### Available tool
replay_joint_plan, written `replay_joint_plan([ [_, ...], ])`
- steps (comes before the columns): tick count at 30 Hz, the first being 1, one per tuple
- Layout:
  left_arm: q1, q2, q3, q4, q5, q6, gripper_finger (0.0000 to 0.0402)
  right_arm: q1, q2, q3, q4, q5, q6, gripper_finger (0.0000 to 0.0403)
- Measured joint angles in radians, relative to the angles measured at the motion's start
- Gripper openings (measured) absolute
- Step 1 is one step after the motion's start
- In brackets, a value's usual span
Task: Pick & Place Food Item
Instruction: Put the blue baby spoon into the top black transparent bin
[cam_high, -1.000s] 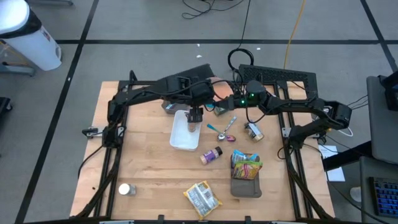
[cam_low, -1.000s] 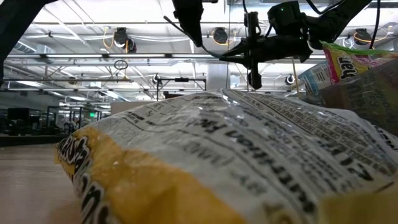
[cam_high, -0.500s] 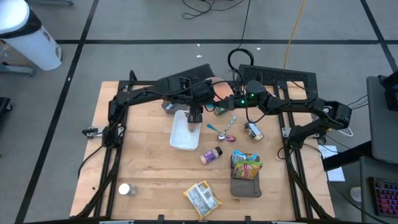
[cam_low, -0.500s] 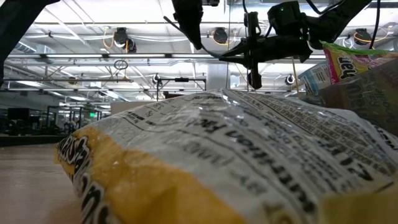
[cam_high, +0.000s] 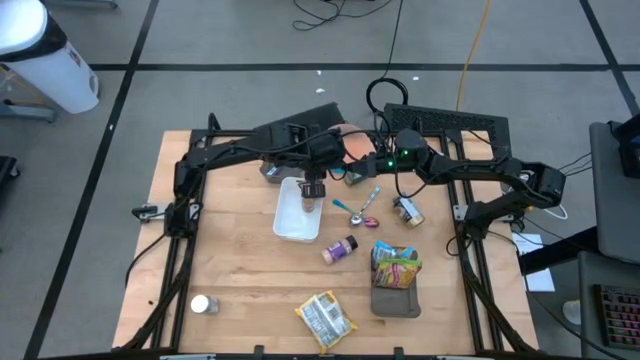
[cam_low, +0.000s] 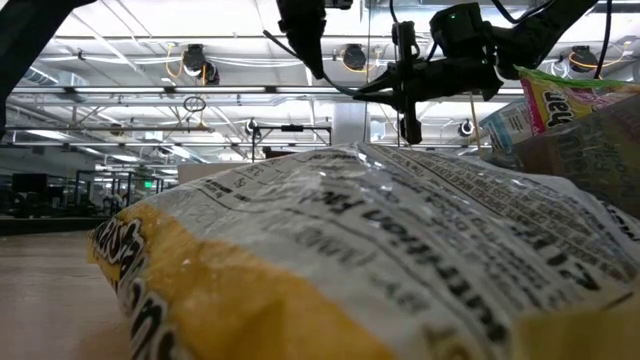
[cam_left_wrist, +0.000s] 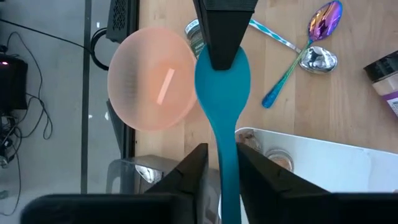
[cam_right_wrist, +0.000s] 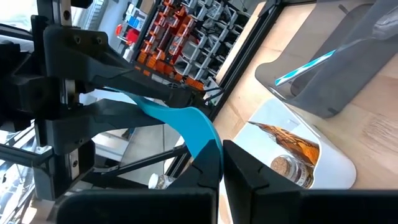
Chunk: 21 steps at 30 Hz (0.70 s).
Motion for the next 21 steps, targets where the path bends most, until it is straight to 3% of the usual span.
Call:
replay_joint_plan([
  [8,0.0,0.0,0.0,-0.009,0.008,0.003,0.0029,0.0,0.0,0.0,0.0,0.0,0.002,0.0],
  [21,-0.001,-0.002,0.001,-0.022,0.006,-0.001,0.0028,0.0,0.001,-0.002,0.041,-0.003,-0.005,0.0017],
])
